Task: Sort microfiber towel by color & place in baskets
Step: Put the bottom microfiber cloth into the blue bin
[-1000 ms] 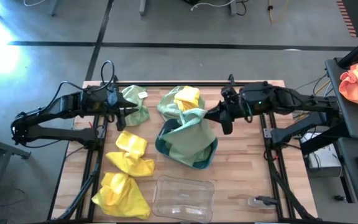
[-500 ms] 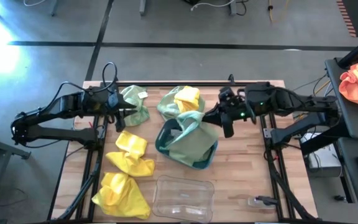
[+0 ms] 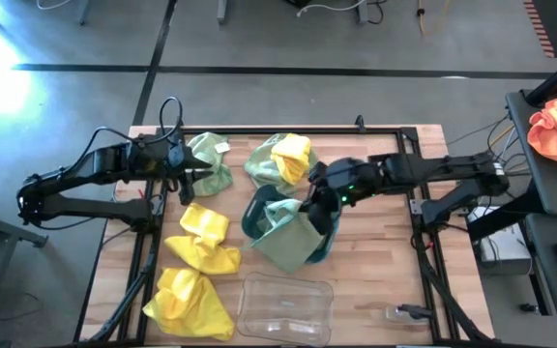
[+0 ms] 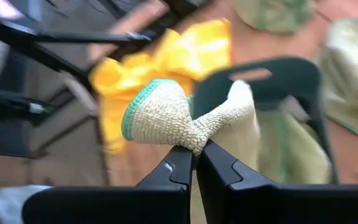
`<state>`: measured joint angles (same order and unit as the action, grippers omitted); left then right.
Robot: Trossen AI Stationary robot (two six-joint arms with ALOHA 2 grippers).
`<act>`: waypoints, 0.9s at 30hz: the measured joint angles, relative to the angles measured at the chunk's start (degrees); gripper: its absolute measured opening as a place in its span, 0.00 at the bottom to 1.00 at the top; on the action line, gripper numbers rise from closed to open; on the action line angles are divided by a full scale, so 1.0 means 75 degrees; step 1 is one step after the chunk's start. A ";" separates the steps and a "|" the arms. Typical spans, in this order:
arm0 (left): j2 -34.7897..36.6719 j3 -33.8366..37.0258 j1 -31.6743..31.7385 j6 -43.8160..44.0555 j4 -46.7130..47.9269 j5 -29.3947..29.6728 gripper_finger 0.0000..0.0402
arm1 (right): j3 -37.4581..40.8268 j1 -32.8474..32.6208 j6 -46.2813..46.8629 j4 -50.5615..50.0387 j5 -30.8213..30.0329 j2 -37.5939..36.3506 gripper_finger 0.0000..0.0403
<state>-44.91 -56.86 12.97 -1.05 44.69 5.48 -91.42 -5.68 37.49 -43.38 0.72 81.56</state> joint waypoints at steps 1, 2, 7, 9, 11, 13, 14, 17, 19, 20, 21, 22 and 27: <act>-0.0002 0.0000 -0.0001 -0.0002 0.0007 0.0000 0.19 | 0.0000 0.0007 -0.0001 -0.0141 -0.0073 0.0067 0.02; -0.0002 0.0000 0.0001 -0.0004 0.0019 0.0000 0.19 | 0.0000 0.0008 -0.0001 -0.0238 -0.0095 0.0142 0.02; -0.0003 0.0000 -0.0002 -0.0001 0.0108 -0.0003 0.19 | 0.0000 0.0010 -0.0004 -0.0272 -0.0105 0.0366 0.02; -0.0003 0.0000 0.0000 -0.0004 0.0161 -0.0003 0.19 | 0.0000 0.0010 -0.0008 -0.0393 -0.0100 0.0409 0.02; -0.0003 0.0000 0.0001 -0.0001 0.0193 -0.0003 0.19 | 0.0000 0.0010 -0.0013 -0.0526 -0.0103 0.0463 0.02; -0.0003 0.0000 -0.0002 -0.0001 0.0193 -0.0003 0.19 | 0.0000 0.0010 -0.0013 -0.0711 -0.0108 0.0472 0.02; 0.0000 0.0000 -0.0001 -0.0001 0.0192 -0.0003 0.19 | 0.0000 0.0010 -0.0014 -0.0809 -0.0112 0.0500 0.02; -0.0003 0.0000 0.0001 -0.0001 0.0192 -0.0003 0.19 | 0.0000 0.0010 -0.0009 -0.1084 -0.0253 0.0526 0.02; 0.0000 0.0000 0.0001 -0.0002 0.0192 -0.0003 0.19 | 0.0003 0.0010 -0.0007 -0.1308 -0.0471 0.0530 0.02; -0.0003 0.0000 0.0001 -0.0002 0.0192 -0.0003 0.19 | 0.0003 0.0011 -0.0007 -0.1390 -0.0523 0.0530 0.02; -0.0003 0.0000 0.0001 -0.0001 0.0192 -0.0003 0.19 | 0.0003 0.0013 -0.0007 -0.1481 -0.0554 0.0530 0.02; -0.0002 0.0000 0.0000 -0.0001 0.0192 -0.0003 0.19 | 0.0003 0.0013 -0.0007 -0.1552 -0.0579 0.0530 0.02; -0.0003 0.0000 0.0001 -0.0001 0.0203 -0.0003 0.19 | 0.0003 0.0010 -0.0007 -0.1614 -0.0584 0.0530 0.02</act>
<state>-44.92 -56.86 12.97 -1.06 46.22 5.45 -91.39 -5.61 37.43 -55.48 -3.66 85.54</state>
